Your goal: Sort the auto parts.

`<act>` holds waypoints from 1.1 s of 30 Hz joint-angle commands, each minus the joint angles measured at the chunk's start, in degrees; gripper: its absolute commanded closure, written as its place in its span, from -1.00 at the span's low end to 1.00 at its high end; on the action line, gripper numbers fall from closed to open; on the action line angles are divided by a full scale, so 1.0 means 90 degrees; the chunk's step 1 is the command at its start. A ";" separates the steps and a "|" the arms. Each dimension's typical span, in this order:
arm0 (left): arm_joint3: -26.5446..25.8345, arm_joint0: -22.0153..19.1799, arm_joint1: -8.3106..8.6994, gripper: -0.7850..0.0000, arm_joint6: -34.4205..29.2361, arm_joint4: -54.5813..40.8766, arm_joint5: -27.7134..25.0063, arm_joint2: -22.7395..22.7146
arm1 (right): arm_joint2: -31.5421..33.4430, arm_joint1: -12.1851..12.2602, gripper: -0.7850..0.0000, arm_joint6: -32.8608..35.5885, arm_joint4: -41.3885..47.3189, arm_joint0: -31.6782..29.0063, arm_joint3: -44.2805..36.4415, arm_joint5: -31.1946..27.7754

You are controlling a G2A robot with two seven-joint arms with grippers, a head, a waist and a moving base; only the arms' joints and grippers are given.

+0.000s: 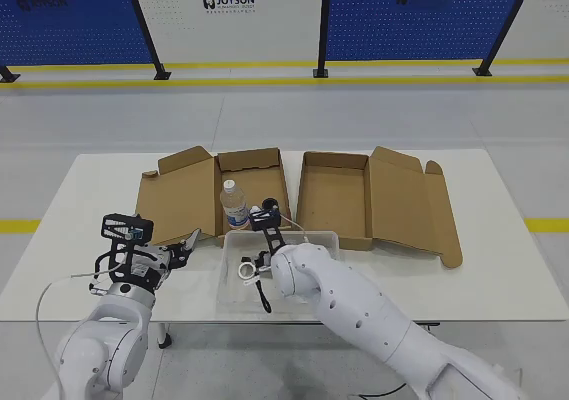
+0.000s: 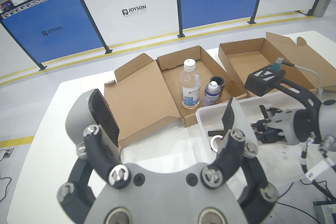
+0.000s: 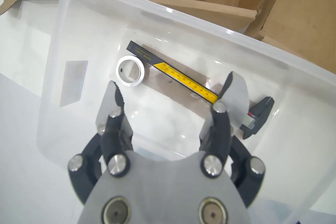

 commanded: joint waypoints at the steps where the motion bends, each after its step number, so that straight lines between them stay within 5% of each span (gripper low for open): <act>1: 0.0000 0.0000 0.0000 -1.00 0.0000 0.0000 0.0000 0.0000 | -0.0027 -0.0075 -0.47 -0.0018 0.0072 0.0066 0.0209 -0.0014; 10: 0.0000 0.0000 0.0000 -1.00 0.0000 0.0000 0.0000 0.0000 | -0.0224 -0.0453 -0.22 -0.0173 0.0427 0.0321 0.1110 -0.0407; 12: 0.0000 0.0000 0.0000 -1.00 0.0000 0.0000 0.0000 0.0000 | -0.0263 -0.0540 0.01 -0.0207 0.0498 0.0381 0.1309 -0.0493; 33: 0.0000 0.0000 0.0000 -1.00 0.0000 0.0000 0.0000 0.0000 | -0.0645 -0.1396 0.13 -0.0372 0.0712 0.0865 0.2905 -0.1007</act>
